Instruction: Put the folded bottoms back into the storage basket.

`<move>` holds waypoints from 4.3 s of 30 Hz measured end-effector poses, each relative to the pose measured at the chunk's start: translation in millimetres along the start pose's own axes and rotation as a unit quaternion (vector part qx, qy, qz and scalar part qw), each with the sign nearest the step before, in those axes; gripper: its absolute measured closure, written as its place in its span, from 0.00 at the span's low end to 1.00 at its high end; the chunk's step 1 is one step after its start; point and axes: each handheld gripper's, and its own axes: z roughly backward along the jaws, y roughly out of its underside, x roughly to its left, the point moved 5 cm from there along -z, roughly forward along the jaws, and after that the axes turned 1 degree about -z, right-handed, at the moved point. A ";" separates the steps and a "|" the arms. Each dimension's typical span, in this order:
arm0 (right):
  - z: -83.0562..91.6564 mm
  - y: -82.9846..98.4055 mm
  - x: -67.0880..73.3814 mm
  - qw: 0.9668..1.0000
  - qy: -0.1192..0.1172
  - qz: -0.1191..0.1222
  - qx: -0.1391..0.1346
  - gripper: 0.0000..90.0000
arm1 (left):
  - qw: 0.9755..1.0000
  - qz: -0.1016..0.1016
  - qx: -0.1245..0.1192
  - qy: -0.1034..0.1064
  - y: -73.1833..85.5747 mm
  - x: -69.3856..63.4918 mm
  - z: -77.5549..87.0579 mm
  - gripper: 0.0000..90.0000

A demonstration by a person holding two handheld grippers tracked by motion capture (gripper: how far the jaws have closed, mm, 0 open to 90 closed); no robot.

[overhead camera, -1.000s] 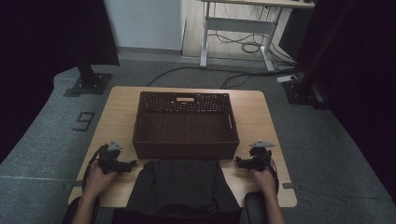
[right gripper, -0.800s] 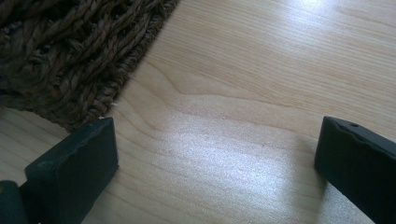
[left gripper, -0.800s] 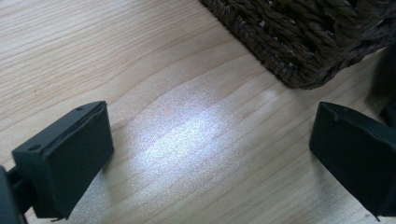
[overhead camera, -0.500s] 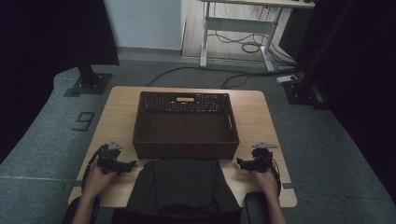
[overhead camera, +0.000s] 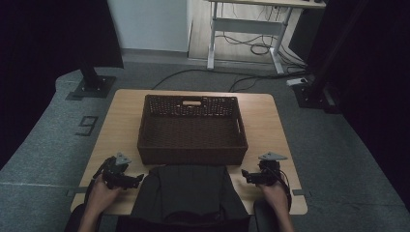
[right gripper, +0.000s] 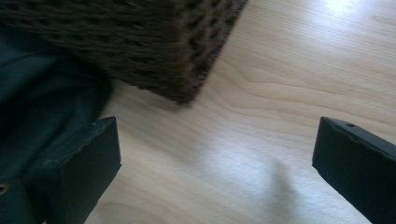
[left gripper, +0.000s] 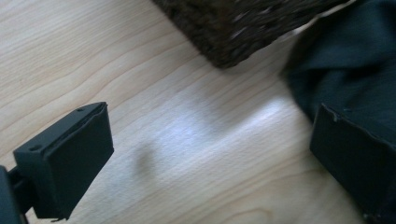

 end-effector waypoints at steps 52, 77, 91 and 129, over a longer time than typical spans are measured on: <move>-40.9 -3.4 106.7 0.995 -0.065 0.026 0.073 0.00 | 0.995 0.047 0.024 0.086 -19.4 -78.9 -18.7 0.00; -35.2 -5.5 120.6 0.987 -0.125 0.016 0.104 0.58 | 0.985 0.036 0.058 0.161 -23.3 -94.4 -18.2 0.35; -21.9 -8.6 122.4 0.987 -0.147 0.026 0.063 0.71 | 0.981 0.012 0.007 0.192 -28.5 -96.0 -3.0 0.70; 65.0 -87.8 128.8 0.984 -0.153 0.066 -0.065 0.71 | 0.979 -0.041 -0.094 0.175 -101.2 -82.5 80.4 0.71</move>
